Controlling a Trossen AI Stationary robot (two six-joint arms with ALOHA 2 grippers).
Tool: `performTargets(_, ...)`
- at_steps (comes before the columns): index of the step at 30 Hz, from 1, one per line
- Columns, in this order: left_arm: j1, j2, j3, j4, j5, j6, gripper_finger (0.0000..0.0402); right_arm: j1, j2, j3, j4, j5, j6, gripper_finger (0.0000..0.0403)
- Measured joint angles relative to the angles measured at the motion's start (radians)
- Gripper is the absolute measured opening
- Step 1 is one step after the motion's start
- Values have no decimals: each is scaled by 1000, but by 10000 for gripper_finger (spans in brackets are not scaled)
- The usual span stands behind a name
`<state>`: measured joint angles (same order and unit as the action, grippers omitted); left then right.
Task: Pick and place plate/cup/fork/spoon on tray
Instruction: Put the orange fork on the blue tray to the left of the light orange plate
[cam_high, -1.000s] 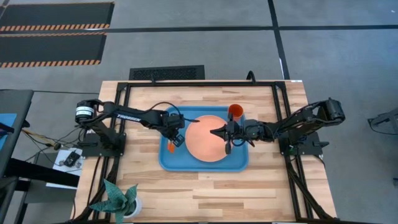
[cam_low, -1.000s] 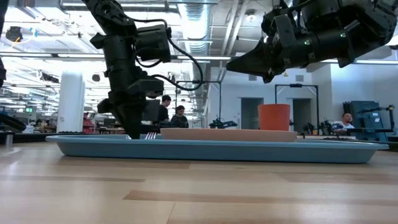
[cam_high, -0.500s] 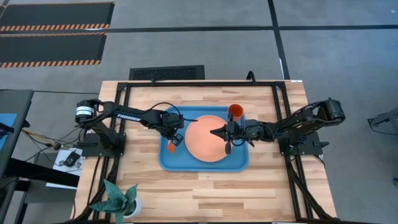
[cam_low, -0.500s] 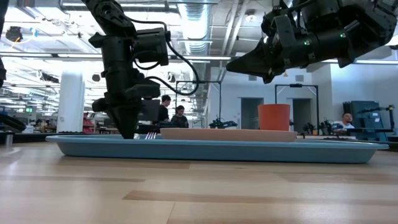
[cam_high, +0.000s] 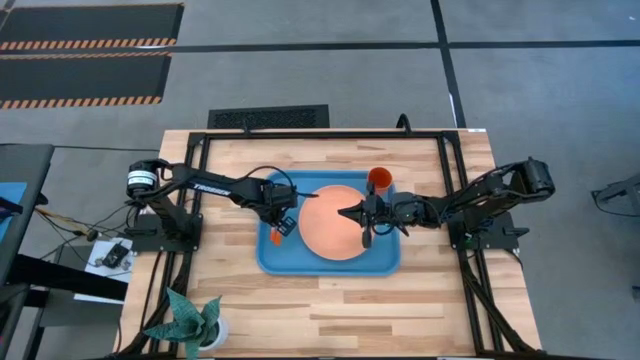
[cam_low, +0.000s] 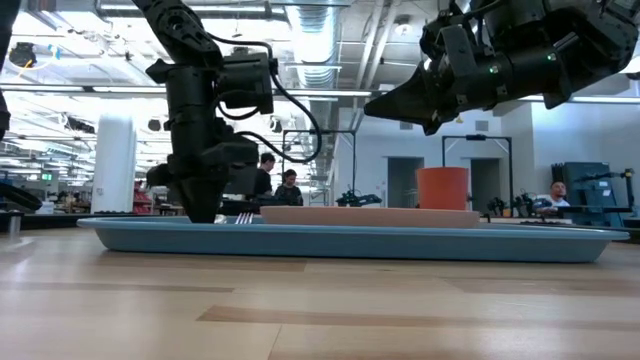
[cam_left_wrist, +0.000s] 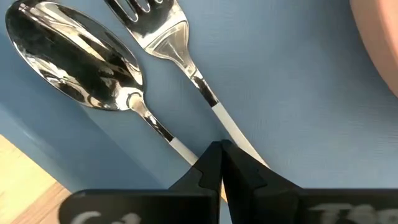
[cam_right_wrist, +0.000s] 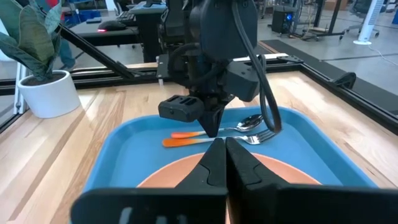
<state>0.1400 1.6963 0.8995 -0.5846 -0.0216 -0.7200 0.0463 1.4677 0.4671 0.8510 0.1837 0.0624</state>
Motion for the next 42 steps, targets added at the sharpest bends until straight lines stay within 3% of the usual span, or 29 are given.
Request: performTargets(42, -7, 7, 42, 37, 66, 31, 0, 5, 0, 0, -5, 0, 7, 5)
